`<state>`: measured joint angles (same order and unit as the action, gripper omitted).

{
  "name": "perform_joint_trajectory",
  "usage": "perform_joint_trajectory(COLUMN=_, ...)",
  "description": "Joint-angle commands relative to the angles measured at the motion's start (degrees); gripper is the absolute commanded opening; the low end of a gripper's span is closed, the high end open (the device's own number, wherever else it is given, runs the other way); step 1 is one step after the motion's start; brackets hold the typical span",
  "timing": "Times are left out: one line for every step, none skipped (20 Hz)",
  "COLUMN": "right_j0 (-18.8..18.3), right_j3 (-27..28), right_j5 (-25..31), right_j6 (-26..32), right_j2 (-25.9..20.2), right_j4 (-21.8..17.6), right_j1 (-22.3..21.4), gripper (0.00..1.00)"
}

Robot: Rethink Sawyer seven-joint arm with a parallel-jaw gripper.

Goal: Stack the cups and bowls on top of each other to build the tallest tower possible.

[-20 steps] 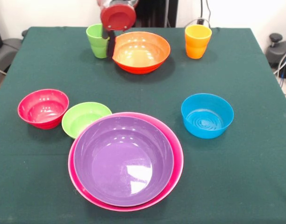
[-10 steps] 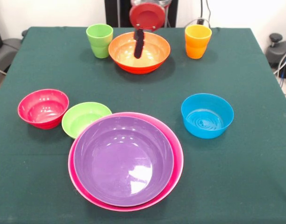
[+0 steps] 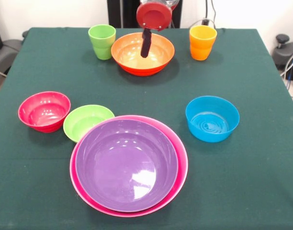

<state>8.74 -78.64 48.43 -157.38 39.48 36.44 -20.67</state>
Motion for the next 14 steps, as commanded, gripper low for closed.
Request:
perform_joint_trajectory(right_j0=0.7, right_j3=-7.4, right_j5=-1.4, right_j6=-10.8, right_j2=-8.3, right_j4=1.9, right_j1=0.0, gripper=1.0)
perform_joint_trajectory(right_j0=1.4, right_j3=-8.1, right_j5=-1.7, right_j6=-11.4, right_j2=-8.5, right_j4=2.4, right_j1=-0.1, gripper=1.0)
perform_joint_trajectory(right_j0=2.2, right_j3=-8.2, right_j5=-1.3, right_j6=-13.1, right_j2=-7.9, right_j4=2.8, right_j1=0.0, gripper=1.0)
perform_joint_trajectory(right_j0=3.2, right_j3=-8.1, right_j5=-0.6, right_j6=-14.9, right_j2=-7.1, right_j4=3.1, right_j1=0.3, gripper=1.0)
perform_joint_trajectory(right_j0=4.0, right_j3=-8.3, right_j5=-0.3, right_j6=-16.2, right_j2=-6.8, right_j4=3.6, right_j1=0.4, gripper=1.0)
perform_joint_trajectory(right_j0=4.2, right_j3=-8.3, right_j5=-0.4, right_j6=-16.8, right_j2=-6.7, right_j4=3.9, right_j1=0.5, gripper=1.0)
perform_joint_trajectory(right_j0=4.5, right_j3=-8.4, right_j5=-0.4, right_j6=-17.4, right_j2=-6.5, right_j4=4.2, right_j1=0.6, gripper=1.0)
perform_joint_trajectory(right_j0=4.7, right_j3=-8.5, right_j5=-0.4, right_j6=-18.0, right_j2=-6.4, right_j4=4.6, right_j1=0.8, gripper=1.0)
perform_joint_trajectory(right_j0=5.4, right_j3=-8.8, right_j5=-0.7, right_j6=-19.6, right_j2=-6.5, right_j4=5.4, right_j1=1.0, gripper=1.0)
perform_joint_trajectory(right_j0=5.9, right_j3=-9.2, right_j5=-1.5, right_j6=-20.3, right_j2=-6.7, right_j4=6.0, right_j1=1.2, gripper=1.0)
perform_joint_trajectory(right_j0=6.4, right_j3=-9.3, right_j5=-1.8, right_j6=-21.3, right_j2=-7.0, right_j4=6.8, right_j1=1.4, gripper=1.0)
perform_joint_trajectory(right_j0=7.0, right_j3=-9.4, right_j5=-2.3, right_j6=-22.0, right_j2=-6.8, right_j4=7.3, right_j1=1.8, gripper=1.0)
perform_joint_trajectory(right_j0=7.7, right_j3=-9.2, right_j5=-2.2, right_j6=-23.5, right_j2=-6.6, right_j4=7.8, right_j1=2.1, gripper=1.0)
perform_joint_trajectory(right_j0=8.2, right_j3=-8.9, right_j5=-1.7, right_j6=-24.5, right_j2=-6.3, right_j4=8.1, right_j1=2.4, gripper=1.0)
